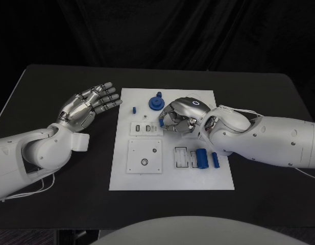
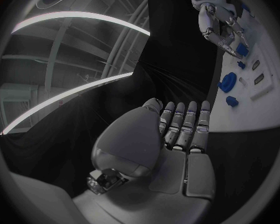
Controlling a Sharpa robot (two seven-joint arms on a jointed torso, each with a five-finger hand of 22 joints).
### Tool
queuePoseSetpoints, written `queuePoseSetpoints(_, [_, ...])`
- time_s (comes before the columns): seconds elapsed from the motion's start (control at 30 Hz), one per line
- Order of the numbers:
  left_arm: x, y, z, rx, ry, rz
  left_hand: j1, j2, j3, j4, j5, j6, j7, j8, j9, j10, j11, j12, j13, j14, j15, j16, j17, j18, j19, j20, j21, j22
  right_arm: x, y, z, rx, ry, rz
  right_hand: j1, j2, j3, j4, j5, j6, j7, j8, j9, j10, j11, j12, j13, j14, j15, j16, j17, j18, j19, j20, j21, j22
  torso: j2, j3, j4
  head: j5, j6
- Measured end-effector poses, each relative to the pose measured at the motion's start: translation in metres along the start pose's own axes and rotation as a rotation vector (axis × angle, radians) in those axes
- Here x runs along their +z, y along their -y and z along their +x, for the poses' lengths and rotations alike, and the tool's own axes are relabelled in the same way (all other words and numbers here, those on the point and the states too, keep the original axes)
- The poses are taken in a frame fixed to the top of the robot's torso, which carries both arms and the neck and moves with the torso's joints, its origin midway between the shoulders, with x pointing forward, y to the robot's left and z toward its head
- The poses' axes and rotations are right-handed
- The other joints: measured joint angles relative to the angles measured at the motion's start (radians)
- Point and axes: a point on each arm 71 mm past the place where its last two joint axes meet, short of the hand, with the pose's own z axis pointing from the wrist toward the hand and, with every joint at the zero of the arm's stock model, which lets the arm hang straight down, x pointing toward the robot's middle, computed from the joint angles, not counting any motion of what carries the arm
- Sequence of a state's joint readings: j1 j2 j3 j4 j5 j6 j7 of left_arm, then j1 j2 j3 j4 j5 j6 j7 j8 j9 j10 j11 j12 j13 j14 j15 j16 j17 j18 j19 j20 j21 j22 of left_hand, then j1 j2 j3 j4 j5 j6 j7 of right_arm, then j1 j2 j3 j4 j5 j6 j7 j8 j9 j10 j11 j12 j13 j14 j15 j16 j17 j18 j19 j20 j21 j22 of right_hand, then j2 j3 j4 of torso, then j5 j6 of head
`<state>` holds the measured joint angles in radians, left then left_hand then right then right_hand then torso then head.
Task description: Assemble the parts on the task board
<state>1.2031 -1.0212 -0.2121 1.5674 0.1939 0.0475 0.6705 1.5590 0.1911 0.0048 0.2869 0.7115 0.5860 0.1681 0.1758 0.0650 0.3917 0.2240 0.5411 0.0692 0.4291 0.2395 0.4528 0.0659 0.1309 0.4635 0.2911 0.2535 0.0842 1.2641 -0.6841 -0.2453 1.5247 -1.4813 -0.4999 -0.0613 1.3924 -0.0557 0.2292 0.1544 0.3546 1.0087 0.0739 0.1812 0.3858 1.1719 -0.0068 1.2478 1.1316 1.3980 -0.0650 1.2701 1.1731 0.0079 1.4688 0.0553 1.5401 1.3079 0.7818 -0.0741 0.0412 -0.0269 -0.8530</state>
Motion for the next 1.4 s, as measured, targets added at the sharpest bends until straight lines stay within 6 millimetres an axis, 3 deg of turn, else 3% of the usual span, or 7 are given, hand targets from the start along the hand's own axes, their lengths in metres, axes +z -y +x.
queuePoseSetpoints(0.43, [0.001, -0.0006, -0.0003, 0.001, 0.0, -0.001, 0.0, 0.0, 0.003, -0.003, 0.0, 0.0, 0.0, 0.0, 0.0, 0.0, 0.0, 0.0, 0.0, 0.0, 0.0, 0.0, 0.0, 0.0, 0.0, 0.0, 0.0, 0.0, 0.0018, 0.0008, 0.0036, -0.006, -0.025, 0.015, 0.0, 0.0, 0.003, -0.003, -0.001, -0.002, -0.001, 0.0, 0.0, -0.013, 0.005, -0.01, -0.01, -0.007, 0.007, -0.007, -0.006, 0.0, 0.0, 0.0, -0.007, 0.0, 0.0, -0.0001, 0.0, 0.0, -0.003])
queuePoseSetpoints(0.63, [0.0012, -0.0008, -0.0007, 0.001, 0.0, -0.002, 0.0, 0.0, 0.003, -0.003, 0.0, 0.0, 0.0, 0.0, 0.0, 0.0, 0.0, 0.0, 0.0, 0.0, 0.0, 0.0, 0.0, 0.0, 0.0, 0.0, 0.0, 0.0, 0.0028, 0.0, 0.0041, -0.007, -0.032, 0.015, 0.0, 0.0, 0.006, 0.0, -0.019, -0.013, 0.009, -0.002, 0.0, -0.027, 0.009, -0.017, -0.018, -0.01, 0.01, -0.012, -0.007, 0.0, 0.0, 0.0, -0.011, 0.0, 0.0, -0.0001, 0.0, -0.001, -0.004])
queuePoseSetpoints(0.67, [0.0012, -0.0008, -0.0007, 0.001, 0.0, -0.002, 0.0, 0.0, 0.003, -0.003, 0.0, 0.0, 0.0, 0.0, 0.0, 0.0, 0.0, 0.0, 0.0, 0.0, 0.0, 0.0, 0.0, 0.0, 0.0, 0.0, 0.0, 0.0, 0.003, -0.0002, 0.0041, -0.007, -0.032, 0.014, 0.0, 0.0, 0.006, 0.0, -0.024, -0.017, 0.012, -0.008, 0.005, -0.027, 0.009, -0.017, -0.019, -0.011, 0.011, -0.012, -0.007, 0.0, 0.0, 0.0, -0.015, 0.0, 0.0, -0.0001, 0.0, -0.001, -0.005])
queuePoseSetpoints(0.7, [0.0012, -0.0008, -0.0008, 0.001, 0.0, -0.002, 0.0, 0.0, 0.003, -0.003, 0.0, 0.0, 0.0, 0.0, 0.0, 0.0, 0.0, 0.0, 0.0, 0.0, 0.0, 0.0, 0.0, 0.0, 0.0, 0.0, 0.0, 0.0, 0.0031, -0.0002, 0.0042, -0.007, -0.033, 0.014, -0.005, -0.005, 0.007, 0.001, -0.027, -0.024, 0.013, -0.014, 0.047, -0.031, 0.012, -0.017, -0.02, -0.011, 0.011, -0.012, -0.008, 0.0, 0.0, 0.0, -0.015, 0.0, 0.0, -0.0001, 0.0, -0.001, -0.005])
queuePoseSetpoints(0.73, [0.0012, -0.0008, -0.0009, 0.001, 0.0, -0.002, 0.0, 0.0, 0.003, -0.003, 0.0, 0.0, 0.0, 0.0, 0.0, 0.0, 0.0, 0.0, 0.0, 0.0, 0.0, 0.0, 0.0, 0.0, 0.0, 0.0, 0.0, 0.0, 0.0032, -0.0003, 0.0043, -0.007, -0.034, 0.014, -0.005, -0.005, 0.007, 0.001, -0.031, -0.029, 0.014, -0.018, 0.064, -0.031, 0.012, -0.017, -0.021, -0.011, 0.011, -0.012, -0.009, 0.0, 0.0, 0.0, -0.015, 0.0, 0.0, -0.0001, 0.0, -0.001, -0.005])
queuePoseSetpoints(0.9, [0.0012, -0.0011, -0.0011, 0.001, 0.001, -0.004, 0.0, 0.0, 0.003, -0.003, 0.0, 0.0, 0.0, 0.0, 0.0, 0.0, 0.0, 0.0, 0.0, 0.0, 0.0, 0.0, 0.0, 0.0, 0.0, 0.0, 0.0, 0.0, 0.0034, -0.0001, 0.0049, -0.008, -0.04, 0.015, -0.019, -0.002, 0.014, 0.002, -0.087, -0.068, 0.021, -0.047, 0.075, -0.038, 0.019, -0.017, -0.022, -0.014, 0.014, -0.012, -0.009, 0.0, -0.004, 0.004, -0.018, 0.0, 0.0, -0.0001, 0.0, -0.001, -0.007])
queuePoseSetpoints(1.4, [0.0011, -0.0019, -0.0023, 0.002, 0.002, -0.008, 0.0, 0.0, 0.006, 0.0, 0.0, 0.0, 0.0, 0.0, 0.0, 0.0, 0.0, 0.0, 0.0, 0.0, 0.0, 0.004, 0.0, 0.0, 0.0, 0.0, 0.0, 0.0, 0.0034, 0.0014, 0.0067, -0.011, -0.054, 0.02, -0.056, -0.018, -0.018, 0.035, -0.225, -0.121, 0.025, -0.099, 0.046, -0.041, 0.023, -0.017, -0.022, -0.014, 0.014, -0.012, -0.008, 0.0, -0.004, 0.011, -0.018, 0.0, 0.0, -0.0001, 0.0, 0.0, -0.008])
